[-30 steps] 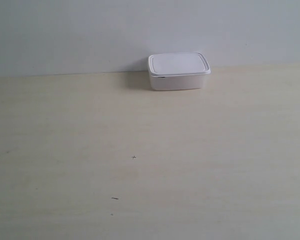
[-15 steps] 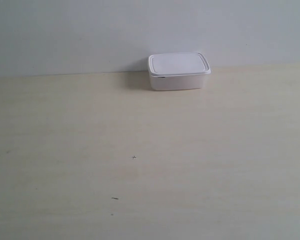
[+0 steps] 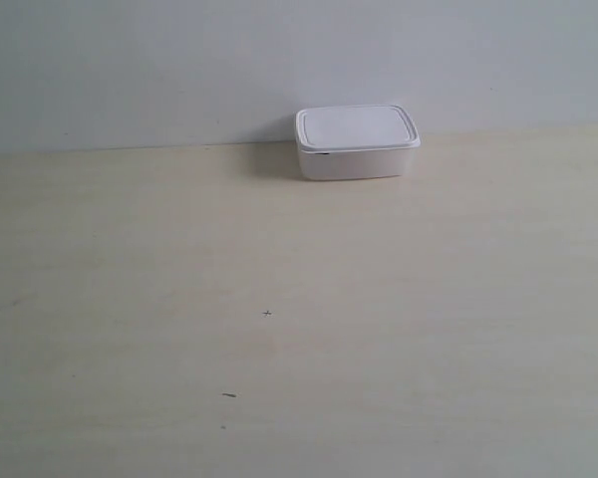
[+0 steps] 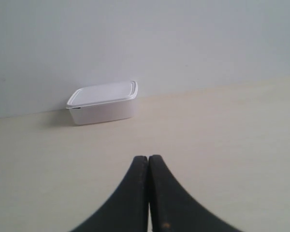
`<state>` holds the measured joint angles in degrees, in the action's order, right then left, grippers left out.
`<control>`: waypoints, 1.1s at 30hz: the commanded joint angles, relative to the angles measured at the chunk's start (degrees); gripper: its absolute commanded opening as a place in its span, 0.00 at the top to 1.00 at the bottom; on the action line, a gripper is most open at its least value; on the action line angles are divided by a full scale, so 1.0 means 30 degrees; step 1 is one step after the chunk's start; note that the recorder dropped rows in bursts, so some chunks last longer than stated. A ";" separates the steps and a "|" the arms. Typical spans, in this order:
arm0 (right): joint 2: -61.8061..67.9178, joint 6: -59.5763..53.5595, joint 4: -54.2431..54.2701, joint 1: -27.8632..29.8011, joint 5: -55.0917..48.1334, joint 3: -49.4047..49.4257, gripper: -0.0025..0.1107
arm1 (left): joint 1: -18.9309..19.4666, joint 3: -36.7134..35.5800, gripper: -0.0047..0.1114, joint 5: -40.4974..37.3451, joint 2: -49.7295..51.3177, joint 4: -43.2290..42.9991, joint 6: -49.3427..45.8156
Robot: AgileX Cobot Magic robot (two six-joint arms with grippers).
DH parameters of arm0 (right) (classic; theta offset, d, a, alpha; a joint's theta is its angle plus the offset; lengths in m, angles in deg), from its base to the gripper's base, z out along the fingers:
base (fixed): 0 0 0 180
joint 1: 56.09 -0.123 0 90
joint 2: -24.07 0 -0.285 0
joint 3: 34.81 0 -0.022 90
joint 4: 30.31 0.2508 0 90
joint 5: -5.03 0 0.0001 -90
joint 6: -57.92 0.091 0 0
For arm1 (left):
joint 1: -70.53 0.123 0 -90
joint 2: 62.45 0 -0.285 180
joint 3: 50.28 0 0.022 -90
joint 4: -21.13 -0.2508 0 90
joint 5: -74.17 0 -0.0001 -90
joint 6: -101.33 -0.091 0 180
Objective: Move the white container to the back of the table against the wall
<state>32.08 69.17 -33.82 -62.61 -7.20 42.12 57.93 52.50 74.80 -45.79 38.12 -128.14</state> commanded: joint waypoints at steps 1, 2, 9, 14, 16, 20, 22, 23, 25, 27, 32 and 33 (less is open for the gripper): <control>-0.0075 -0.0039 -0.0159 0.0110 -0.0601 0.0094 0.98 | 0.0042 0.0001 0.96 -0.0500 -0.0133 0.0023 0.0078; -0.0075 -0.0039 -0.0159 0.0110 -0.0601 0.0094 0.98 | 0.0042 0.0001 0.96 -0.0500 -0.0133 0.0023 0.0078; -0.0075 -0.0039 0.0064 0.0110 -0.0571 0.0094 0.98 | 0.0042 0.0001 0.96 -0.0662 -0.0133 0.0023 0.0078; -0.0075 -0.0039 0.0064 0.0110 -0.0571 0.0094 0.98 | 0.0042 0.0001 0.96 -0.0841 -0.0133 0.0023 0.0078; -0.0075 -0.0039 0.0128 0.0110 -0.0571 0.0094 0.98 | 0.0042 0.0001 0.96 -0.0916 -0.0133 0.0023 0.0078; -0.0075 -0.0039 0.0204 0.0110 -0.0571 0.0094 0.98 | 0.0042 0.0001 0.96 -0.1959 -0.0133 0.0023 0.0078; -0.0075 -0.0039 0.0204 0.0110 -0.0571 0.0094 0.98 | 0.0042 0.0001 0.96 -0.2611 -0.0133 0.0023 0.0078; -0.0075 -0.0039 0.0204 0.0110 -0.0571 0.0094 0.98 | 0.0042 0.0001 0.96 -0.2898 -0.0133 0.0023 0.0078; -0.0075 -0.0039 0.0204 0.0110 -0.0571 0.0094 0.98 | 0.0042 0.0001 0.96 -0.3116 -0.0133 0.0023 0.0078; -0.0075 -0.0039 0.0204 0.0110 -0.0571 0.0094 0.98 | 0.0042 0.0001 0.96 -0.3116 -0.0133 0.0023 0.0078; -0.0075 -0.0039 0.0204 0.0110 -0.0571 0.0094 0.98 | 0.0042 0.0001 0.96 -0.3116 -0.0133 0.0023 0.0078; -0.0075 -0.0039 0.0204 0.0110 -0.0571 0.0094 0.98 | 0.0042 0.0001 0.96 -0.3116 -0.0133 0.0023 0.0078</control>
<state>32.08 69.25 -33.10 -62.61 -8.95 42.12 57.93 52.50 65.60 -45.79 38.12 -128.14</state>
